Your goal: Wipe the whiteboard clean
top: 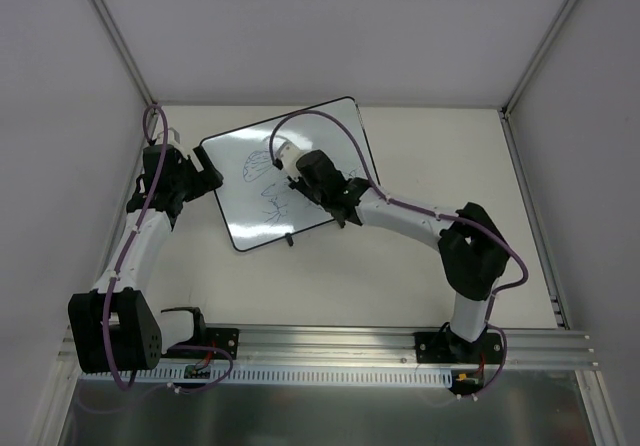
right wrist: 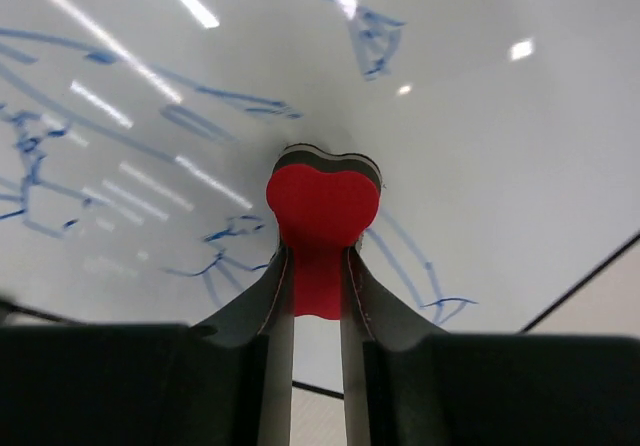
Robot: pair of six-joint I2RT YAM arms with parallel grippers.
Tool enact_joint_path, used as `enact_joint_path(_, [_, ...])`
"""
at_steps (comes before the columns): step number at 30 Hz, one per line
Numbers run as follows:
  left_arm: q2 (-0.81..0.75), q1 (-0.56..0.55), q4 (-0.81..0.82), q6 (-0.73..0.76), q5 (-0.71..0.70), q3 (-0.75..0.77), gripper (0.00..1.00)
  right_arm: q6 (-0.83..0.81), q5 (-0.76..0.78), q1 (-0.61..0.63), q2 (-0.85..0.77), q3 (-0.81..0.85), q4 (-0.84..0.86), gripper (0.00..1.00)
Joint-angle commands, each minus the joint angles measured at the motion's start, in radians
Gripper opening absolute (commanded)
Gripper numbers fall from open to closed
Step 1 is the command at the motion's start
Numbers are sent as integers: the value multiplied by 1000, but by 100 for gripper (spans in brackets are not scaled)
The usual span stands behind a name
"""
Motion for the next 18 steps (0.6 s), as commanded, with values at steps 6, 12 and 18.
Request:
enact_joint_path(6, [8, -17, 20, 2, 5, 1, 82, -16, 105, -109, 15, 80, 65, 0])
enact_joint_path(12, [7, -27, 20, 9, -5, -2, 82, -26, 50, -132, 72, 101, 65, 0])
enact_joint_path(18, [7, -37, 20, 12, -11, -3, 82, -15, -3, -106, 80, 51, 64, 0])
